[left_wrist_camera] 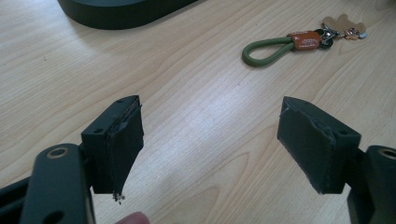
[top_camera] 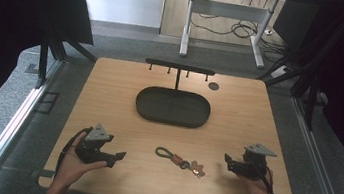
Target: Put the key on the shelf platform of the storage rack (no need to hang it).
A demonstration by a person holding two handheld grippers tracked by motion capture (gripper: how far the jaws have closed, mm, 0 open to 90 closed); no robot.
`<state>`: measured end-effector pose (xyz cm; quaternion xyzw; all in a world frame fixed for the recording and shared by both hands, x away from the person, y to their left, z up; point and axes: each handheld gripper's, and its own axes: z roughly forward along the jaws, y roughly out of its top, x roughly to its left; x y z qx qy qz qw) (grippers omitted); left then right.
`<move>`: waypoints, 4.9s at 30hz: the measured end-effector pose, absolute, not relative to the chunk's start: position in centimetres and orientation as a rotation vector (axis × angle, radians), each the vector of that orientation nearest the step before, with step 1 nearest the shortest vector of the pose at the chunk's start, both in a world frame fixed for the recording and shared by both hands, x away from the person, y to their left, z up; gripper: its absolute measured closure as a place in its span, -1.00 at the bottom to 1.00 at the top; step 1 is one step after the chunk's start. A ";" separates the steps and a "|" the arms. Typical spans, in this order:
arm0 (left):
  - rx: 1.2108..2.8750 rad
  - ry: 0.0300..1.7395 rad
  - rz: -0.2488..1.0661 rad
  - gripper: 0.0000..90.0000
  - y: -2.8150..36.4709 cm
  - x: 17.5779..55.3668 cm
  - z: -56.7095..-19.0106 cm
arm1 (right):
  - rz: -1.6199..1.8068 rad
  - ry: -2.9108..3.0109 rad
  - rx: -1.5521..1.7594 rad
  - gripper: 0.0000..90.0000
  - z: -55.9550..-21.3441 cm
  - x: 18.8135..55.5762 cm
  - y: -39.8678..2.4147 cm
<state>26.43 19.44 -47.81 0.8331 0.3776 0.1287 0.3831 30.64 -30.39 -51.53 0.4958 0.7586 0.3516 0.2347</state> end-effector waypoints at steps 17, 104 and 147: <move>2.138 0.959 0.343 -0.49 19.6 26.2 -47.9 | 0.979 2.136 1.358 -0.47 -50.6 30.1 -32.2; 2.123 0.938 0.314 -0.49 19.3 25.9 -47.7 | 0.500 2.918 0.718 0.03 -46.7 34.8 -13.3; 2.132 0.934 0.316 -0.49 19.2 25.9 -47.8 | 0.361 3.011 0.642 0.43 -50.3 34.7 -10.3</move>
